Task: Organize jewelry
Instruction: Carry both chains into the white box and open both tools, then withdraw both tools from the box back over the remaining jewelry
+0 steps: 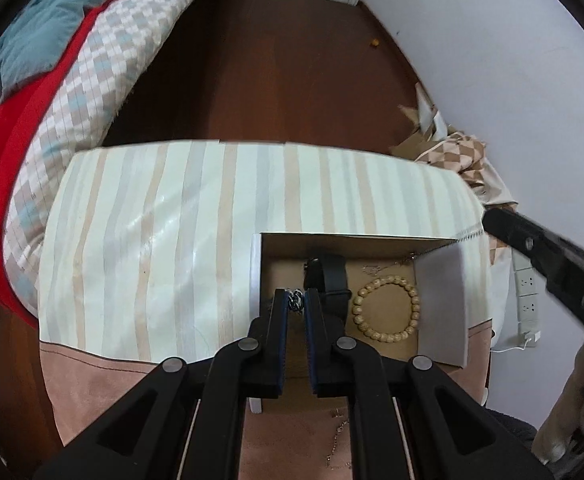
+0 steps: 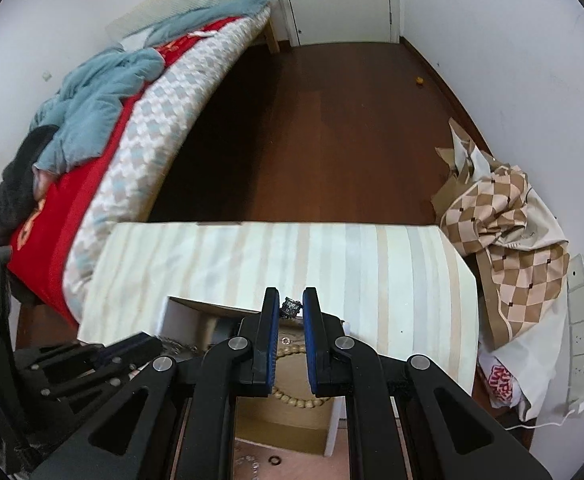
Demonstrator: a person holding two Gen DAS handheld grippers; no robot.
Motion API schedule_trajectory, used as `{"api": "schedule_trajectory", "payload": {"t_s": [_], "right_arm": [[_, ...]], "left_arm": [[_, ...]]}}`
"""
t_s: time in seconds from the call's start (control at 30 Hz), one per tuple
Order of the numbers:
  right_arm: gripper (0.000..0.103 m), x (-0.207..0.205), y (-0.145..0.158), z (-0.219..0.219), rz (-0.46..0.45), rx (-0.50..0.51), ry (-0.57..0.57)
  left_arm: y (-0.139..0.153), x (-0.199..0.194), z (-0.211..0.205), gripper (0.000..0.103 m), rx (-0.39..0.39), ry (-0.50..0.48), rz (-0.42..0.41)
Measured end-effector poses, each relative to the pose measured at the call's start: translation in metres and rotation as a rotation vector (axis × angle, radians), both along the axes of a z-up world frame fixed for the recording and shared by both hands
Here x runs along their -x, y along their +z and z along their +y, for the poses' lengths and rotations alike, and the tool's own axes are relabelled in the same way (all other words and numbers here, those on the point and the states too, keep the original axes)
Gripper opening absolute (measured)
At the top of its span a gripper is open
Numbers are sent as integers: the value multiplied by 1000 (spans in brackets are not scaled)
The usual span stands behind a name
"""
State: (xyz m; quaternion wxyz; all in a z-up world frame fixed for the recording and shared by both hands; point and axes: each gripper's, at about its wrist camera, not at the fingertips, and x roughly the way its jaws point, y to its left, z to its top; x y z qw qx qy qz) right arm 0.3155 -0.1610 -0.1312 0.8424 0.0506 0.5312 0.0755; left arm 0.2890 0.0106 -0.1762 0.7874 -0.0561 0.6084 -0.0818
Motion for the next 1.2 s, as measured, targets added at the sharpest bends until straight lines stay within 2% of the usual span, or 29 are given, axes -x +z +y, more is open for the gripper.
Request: {"api": "schedule_trajectory", "payload": {"t_s": [0.07,0.2,0.23,0.27,0.3,0.33,0.43,0.5,0.53,0.57,0.6,0.67,0.73,0.8,0.97,1.2], "right_arm": [[12,1,-11,-1,26,-3,9],[13,10,-28,0,110,-44,42],[13,12,-32,0,136,-55,55],[13,15,-35,1,155,-54,57],[16,17,-38,2,176,-53,59],[25,20,-40,0,195,-66,63],[50,31,-37,-6,195,-71,49],[50,38,-33,-11,186,-68,33],[50,40,-30,-14,181,-63,26],[51,44,-27,-16,173,-50,18],[55,48,-24,-18,165,-45,15],[69,54,-18,-21,145,-7,0],[89,63,-15,-21,121,43,-9],[95,70,-16,-21,117,85,-23],[102,90,-22,-15,105,173,-45],[102,114,-14,-13,71,186,-89]], "left_arm": [[0,-2,2,8,6,22,21],[9,-2,2,11,0,44,-1],[12,-1,2,21,-11,47,-12],[15,-1,2,36,-13,48,-19],[18,-1,2,45,-12,50,-29],[21,1,2,61,-20,54,-40],[27,4,4,63,-46,59,-57],[30,6,6,65,-55,64,-63],[31,9,7,77,-66,70,-73],[33,12,9,94,-80,76,-85],[34,16,10,99,-88,81,-97],[36,25,11,101,-115,89,-124],[37,35,10,102,-154,91,-152],[37,44,10,102,-174,89,-175],[34,65,10,103,-211,89,-184],[39,92,12,103,-226,106,-195]]}}
